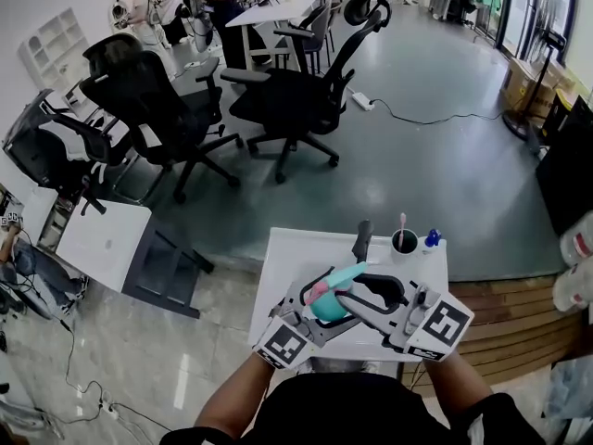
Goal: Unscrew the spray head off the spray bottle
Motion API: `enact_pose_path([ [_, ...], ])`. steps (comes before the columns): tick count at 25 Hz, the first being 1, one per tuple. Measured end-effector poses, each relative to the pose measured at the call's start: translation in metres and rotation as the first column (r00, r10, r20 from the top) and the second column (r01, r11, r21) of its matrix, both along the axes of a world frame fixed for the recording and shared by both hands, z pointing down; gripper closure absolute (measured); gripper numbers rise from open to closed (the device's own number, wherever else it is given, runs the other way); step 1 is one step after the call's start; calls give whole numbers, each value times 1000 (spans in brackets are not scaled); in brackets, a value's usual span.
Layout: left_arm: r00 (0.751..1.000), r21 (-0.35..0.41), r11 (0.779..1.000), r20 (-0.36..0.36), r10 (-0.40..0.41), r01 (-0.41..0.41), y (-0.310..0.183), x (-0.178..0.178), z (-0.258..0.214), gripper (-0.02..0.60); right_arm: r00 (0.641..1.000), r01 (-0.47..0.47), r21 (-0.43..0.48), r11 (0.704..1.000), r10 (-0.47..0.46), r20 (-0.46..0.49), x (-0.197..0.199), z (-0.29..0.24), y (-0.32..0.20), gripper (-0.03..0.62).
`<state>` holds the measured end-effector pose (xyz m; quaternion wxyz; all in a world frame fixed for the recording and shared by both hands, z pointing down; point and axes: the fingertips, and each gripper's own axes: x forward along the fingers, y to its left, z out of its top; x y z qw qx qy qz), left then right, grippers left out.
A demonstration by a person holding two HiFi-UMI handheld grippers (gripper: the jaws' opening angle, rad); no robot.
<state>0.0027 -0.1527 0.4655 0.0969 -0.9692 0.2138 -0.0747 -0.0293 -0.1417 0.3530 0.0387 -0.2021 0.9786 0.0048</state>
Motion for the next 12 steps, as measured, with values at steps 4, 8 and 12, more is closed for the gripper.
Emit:
enact_pose_path([
  [4,980,-7,983,-77,182,-183,25,11,-18,129,983,181,-23,983,-182,-19,1,-4,21,461],
  [8,938,-22,940,-73,338,-340,49,17,-19,129,934,355,-21,935,-356,-25,5,-3,38,461],
  [12,939,-58,940,-90,331,-336,46,18,-15,129,923,383,8,924,-382,-36,7,1,34,450],
])
